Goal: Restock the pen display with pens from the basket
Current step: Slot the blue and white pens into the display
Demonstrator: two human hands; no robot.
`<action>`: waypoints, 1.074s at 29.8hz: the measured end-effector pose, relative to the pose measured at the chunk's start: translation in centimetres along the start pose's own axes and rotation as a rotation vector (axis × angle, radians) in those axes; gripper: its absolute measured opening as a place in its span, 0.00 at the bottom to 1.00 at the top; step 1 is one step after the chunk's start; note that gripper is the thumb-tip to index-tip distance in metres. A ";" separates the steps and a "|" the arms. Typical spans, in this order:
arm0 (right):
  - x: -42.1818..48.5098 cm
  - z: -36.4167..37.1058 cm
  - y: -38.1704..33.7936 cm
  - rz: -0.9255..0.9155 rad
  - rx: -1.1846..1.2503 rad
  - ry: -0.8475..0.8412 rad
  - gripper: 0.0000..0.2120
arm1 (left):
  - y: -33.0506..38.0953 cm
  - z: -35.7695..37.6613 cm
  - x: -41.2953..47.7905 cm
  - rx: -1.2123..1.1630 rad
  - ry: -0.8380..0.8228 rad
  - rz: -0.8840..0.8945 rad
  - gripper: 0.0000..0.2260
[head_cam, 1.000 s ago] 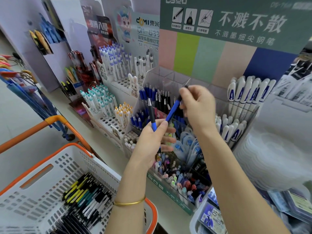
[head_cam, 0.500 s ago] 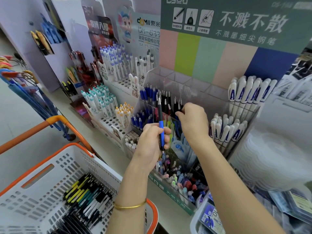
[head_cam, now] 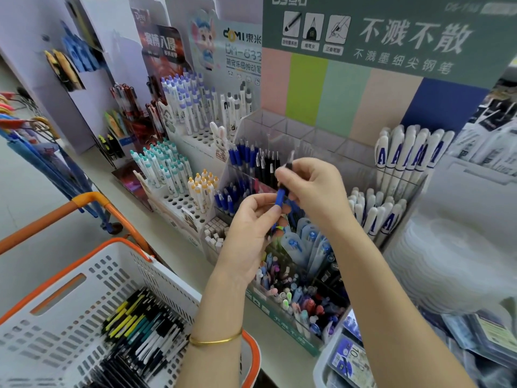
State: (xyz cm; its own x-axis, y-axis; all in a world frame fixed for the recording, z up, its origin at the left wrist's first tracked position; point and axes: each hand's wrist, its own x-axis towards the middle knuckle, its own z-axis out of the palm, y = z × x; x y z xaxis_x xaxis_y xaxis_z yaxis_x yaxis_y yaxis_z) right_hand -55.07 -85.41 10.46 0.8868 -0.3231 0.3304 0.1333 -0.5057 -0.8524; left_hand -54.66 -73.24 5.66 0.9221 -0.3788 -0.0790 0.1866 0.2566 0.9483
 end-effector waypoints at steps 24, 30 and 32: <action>1.2 1.4 3.2 0.231 -0.682 0.009 0.14 | -0.3 -0.7 -0.1 0.043 0.130 -0.034 0.10; -0.8 1.5 1.3 0.024 -0.504 0.100 0.05 | -0.7 -1.0 -0.3 0.052 0.155 -0.042 0.10; -1.7 2.3 0.4 -0.019 -0.446 0.053 0.07 | -1.0 -1.4 -0.5 0.040 0.175 -0.050 0.10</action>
State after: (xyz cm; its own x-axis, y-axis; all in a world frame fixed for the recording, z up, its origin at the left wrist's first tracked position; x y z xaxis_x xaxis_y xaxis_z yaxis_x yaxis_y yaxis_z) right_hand -55.52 -83.18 8.57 0.8605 -0.3455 0.3745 -0.0652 -0.8036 -0.5916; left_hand -54.84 -72.03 4.33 0.9575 -0.2288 -0.1755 0.2235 0.2039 0.9531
